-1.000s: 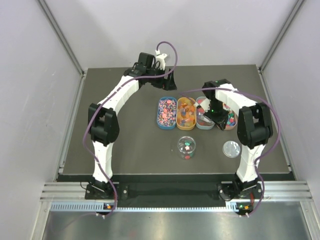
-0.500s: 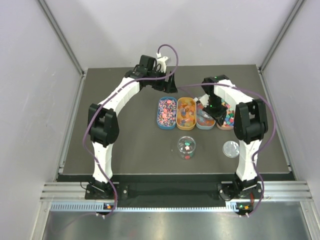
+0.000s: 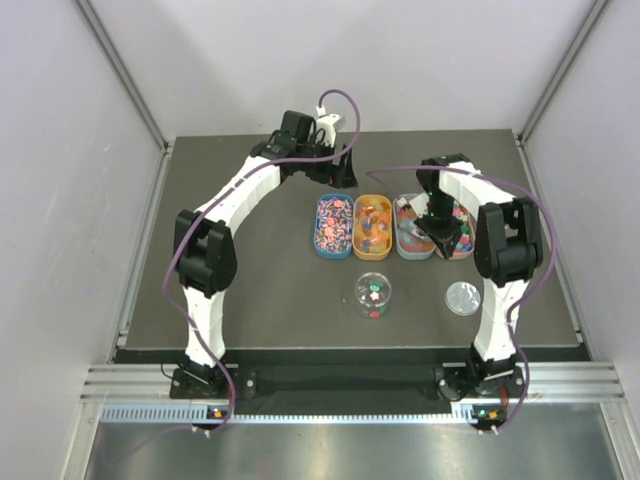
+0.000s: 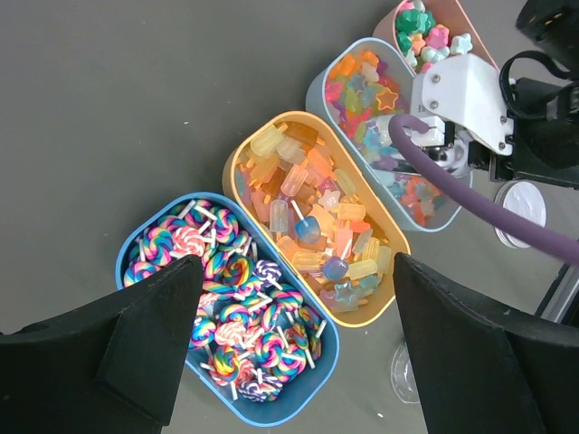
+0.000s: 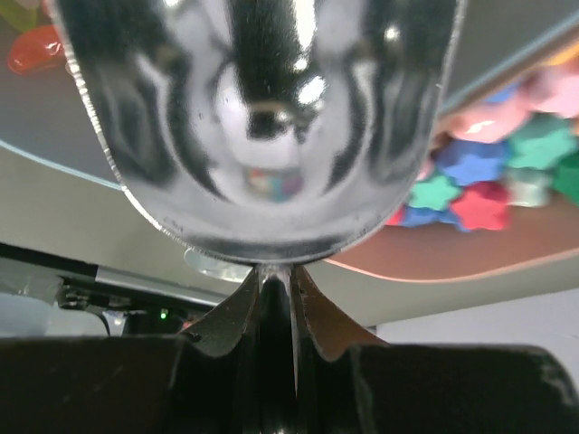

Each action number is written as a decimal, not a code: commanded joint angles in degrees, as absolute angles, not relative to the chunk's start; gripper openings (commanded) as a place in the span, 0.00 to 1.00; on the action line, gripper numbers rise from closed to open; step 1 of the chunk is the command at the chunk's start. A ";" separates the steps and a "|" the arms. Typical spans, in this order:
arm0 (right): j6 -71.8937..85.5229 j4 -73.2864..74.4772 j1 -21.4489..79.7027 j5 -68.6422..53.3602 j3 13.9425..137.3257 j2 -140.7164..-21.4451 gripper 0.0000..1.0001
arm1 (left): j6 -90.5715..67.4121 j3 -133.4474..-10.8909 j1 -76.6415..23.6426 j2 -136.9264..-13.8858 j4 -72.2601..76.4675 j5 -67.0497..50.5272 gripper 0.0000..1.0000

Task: Pack the candies
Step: Scoop the fake candies from the storage box, then place the fake candies in the packing bottle, then scoop the fake candies from the storage box.

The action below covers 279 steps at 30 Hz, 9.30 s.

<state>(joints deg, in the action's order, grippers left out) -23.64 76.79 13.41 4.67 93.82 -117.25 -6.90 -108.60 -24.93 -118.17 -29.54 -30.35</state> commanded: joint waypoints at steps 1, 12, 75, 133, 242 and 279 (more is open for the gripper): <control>-25.13 79.72 11.34 3.17 90.88 -114.70 0.00 | -5.28 -108.19 -25.05 -113.82 -27.33 -29.62 0.91; -26.81 75.50 11.51 1.23 91.06 -114.53 0.00 | -1.94 -104.68 -25.57 -110.83 -28.65 -26.72 0.91; -65.04 80.24 17.75 3.95 72.67 -72.60 0.00 | 7.65 -96.69 -22.95 -92.82 -36.65 -18.02 0.94; -58.47 84.20 45.63 27.27 85.32 -80.67 0.00 | -9.82 -94.67 -15.38 -94.66 -29.81 -44.76 0.91; -14.24 78.93 17.49 4.40 93.25 -106.43 0.00 | -9.23 -104.85 -17.75 -117.69 -26.72 -28.83 0.83; -7.83 74.62 19.86 -5.27 87.00 -108.19 0.00 | -11.60 -98.79 -18.98 -115.40 -23.82 -32.16 0.83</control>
